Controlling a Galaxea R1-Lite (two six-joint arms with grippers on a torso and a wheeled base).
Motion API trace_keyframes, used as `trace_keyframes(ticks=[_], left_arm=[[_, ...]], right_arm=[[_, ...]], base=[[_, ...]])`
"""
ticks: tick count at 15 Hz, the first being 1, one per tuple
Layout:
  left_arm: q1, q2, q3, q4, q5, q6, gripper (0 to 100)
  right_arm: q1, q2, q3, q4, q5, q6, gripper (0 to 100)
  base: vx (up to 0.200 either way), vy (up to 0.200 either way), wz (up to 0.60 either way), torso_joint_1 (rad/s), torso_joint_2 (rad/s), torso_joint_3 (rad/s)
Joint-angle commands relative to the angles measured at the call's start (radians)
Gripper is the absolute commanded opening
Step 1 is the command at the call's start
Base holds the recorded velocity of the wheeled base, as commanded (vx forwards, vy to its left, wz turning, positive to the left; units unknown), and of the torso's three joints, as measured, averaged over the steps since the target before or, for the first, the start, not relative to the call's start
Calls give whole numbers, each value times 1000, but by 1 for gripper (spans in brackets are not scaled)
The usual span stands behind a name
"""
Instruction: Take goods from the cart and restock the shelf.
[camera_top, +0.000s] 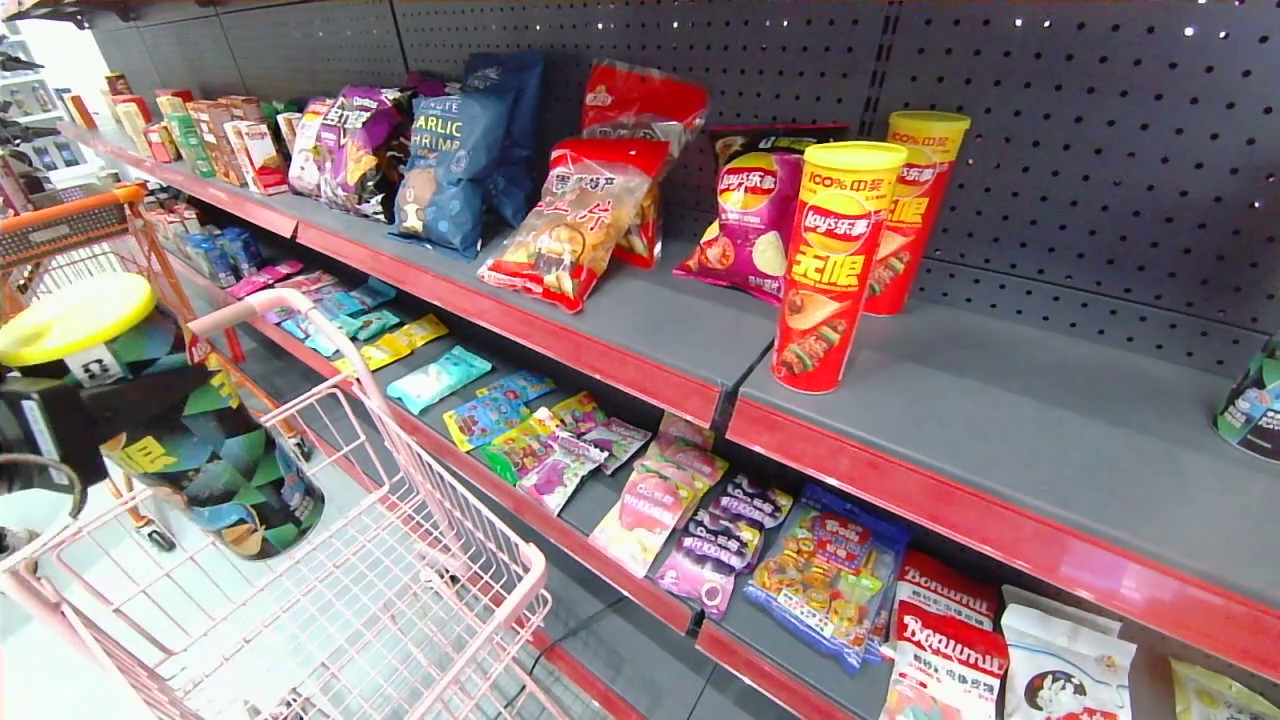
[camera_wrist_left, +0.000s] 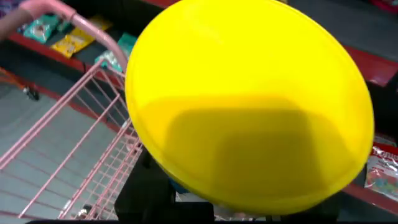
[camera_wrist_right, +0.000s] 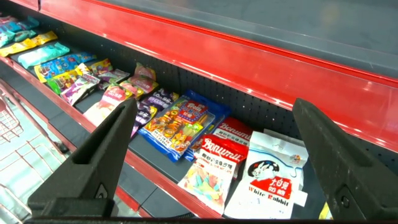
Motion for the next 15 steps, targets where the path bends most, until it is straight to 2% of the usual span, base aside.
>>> trace_keyframes(ticks=[1,15], left_arm=[[1,-93,-7,7,-9,3,0],[-2,-38,-35,3,-42,0,0]], right_arm=[[1,0,0,1,-1,0,100],[1,2,0,1,7,-1,100]], base=[[0,0,0,0,0,0],[0,0,0,0,0,0]])
